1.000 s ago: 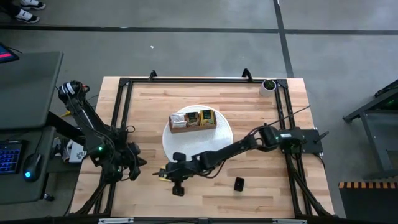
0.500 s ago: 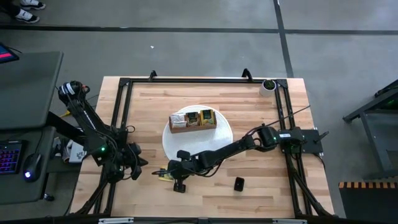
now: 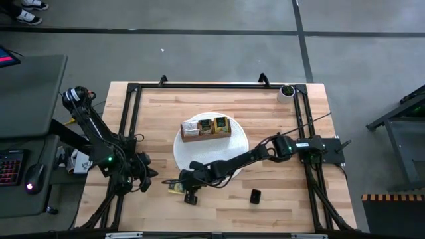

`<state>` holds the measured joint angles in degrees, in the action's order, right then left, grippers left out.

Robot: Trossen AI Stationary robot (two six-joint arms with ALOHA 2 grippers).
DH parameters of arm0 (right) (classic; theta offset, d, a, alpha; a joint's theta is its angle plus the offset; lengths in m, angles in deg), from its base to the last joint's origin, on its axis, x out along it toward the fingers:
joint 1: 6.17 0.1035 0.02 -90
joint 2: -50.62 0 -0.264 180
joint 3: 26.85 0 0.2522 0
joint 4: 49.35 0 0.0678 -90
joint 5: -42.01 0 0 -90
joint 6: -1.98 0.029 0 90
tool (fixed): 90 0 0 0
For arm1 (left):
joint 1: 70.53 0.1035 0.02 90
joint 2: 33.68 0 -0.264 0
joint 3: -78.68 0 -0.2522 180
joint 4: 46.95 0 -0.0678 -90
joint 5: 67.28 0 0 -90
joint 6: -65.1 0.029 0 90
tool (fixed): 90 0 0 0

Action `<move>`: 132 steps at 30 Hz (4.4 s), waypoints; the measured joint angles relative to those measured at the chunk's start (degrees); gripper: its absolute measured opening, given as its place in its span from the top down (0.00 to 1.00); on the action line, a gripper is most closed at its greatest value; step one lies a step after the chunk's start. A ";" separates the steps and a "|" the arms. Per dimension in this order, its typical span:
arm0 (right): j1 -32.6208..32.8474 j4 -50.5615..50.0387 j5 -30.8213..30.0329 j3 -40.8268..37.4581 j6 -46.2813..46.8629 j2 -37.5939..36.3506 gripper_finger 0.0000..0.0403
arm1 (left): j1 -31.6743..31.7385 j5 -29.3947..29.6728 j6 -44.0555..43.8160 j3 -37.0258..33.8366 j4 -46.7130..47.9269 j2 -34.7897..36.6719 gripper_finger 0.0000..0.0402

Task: Pick & Place Tea
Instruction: Put the yellow tea bag into the right section of the wooden organizer

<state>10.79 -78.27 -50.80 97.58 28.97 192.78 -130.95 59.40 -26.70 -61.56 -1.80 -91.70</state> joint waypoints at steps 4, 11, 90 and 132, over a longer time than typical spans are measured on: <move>-0.03 -0.09 1.29 0.10 1.82 1.02 1.00 | 0.03 -0.03 -0.16 0.00 -0.25 0.00 1.00; -0.52 -2.87 2.18 0.14 5.57 1.52 1.00 | 0.04 -1.16 -8.94 0.02 -0.49 -0.77 1.00; -0.82 -9.34 2.28 -0.45 0.58 -8.77 0.99 | 10.93 -8.79 -25.62 0.07 -31.28 -21.49 1.00; 5.07 -38.52 -6.78 -0.23 -6.50 -36.74 0.90 | 50.03 -15.78 46.61 32.14 -4.10 8.99 1.00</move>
<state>15.86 -116.79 -57.57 97.35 22.47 156.04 -80.92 43.62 19.91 -29.41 -5.90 -82.71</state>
